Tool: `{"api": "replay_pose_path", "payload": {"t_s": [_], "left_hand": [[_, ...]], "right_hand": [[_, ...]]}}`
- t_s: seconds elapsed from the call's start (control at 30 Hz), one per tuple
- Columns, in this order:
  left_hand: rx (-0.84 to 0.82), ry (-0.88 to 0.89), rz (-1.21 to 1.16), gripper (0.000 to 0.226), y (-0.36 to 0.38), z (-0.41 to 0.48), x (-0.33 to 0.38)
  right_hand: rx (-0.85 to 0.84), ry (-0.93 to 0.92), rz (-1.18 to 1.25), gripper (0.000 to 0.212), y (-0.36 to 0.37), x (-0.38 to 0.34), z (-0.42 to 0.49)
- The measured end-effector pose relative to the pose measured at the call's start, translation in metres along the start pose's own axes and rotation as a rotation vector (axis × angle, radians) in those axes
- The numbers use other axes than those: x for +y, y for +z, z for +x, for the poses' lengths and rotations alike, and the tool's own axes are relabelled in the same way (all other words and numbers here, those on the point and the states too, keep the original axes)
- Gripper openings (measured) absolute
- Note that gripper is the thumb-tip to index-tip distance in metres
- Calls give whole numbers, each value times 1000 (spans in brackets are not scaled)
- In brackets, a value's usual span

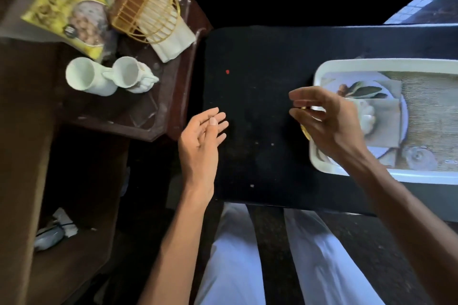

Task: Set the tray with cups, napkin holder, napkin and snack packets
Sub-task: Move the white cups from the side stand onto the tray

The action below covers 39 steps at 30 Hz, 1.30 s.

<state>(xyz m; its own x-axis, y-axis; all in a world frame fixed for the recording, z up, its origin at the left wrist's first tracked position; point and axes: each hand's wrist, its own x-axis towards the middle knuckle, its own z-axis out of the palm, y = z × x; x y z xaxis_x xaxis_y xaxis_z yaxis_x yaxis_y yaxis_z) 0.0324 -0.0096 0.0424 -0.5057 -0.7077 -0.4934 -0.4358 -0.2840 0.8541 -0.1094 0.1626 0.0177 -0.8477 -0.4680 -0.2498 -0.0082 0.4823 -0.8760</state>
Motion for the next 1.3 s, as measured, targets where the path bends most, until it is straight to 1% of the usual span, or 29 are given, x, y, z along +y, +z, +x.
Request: {"api": "replay_pose_path", "payload": {"t_s": [0.1, 0.27, 0.4, 0.6, 0.83, 1.1, 1.3], "left_hand": [[97, 22, -51, 20, -48, 14, 9], [205, 41, -56, 21, -107, 48, 19], [215, 63, -12, 17, -137, 79, 23], [172, 48, -16, 18, -161, 116, 24], [144, 11, -74, 31, -165, 141, 26], [61, 10, -28, 33, -165, 146, 25], [70, 4, -29, 32, -163, 145, 24]], "right_hand": [[-45, -6, 39, 23, 46, -28, 8], [-96, -89, 3, 23, 120, -70, 28], [-106, -117, -14, 23, 171, -91, 48], [-67, -103, -68, 28, 224, -100, 75], [-36, -80, -86, 21, 255, -106, 85], [45, -80, -78, 15, 261, -108, 85], [85, -107, -107, 16, 258, -104, 81]]}}
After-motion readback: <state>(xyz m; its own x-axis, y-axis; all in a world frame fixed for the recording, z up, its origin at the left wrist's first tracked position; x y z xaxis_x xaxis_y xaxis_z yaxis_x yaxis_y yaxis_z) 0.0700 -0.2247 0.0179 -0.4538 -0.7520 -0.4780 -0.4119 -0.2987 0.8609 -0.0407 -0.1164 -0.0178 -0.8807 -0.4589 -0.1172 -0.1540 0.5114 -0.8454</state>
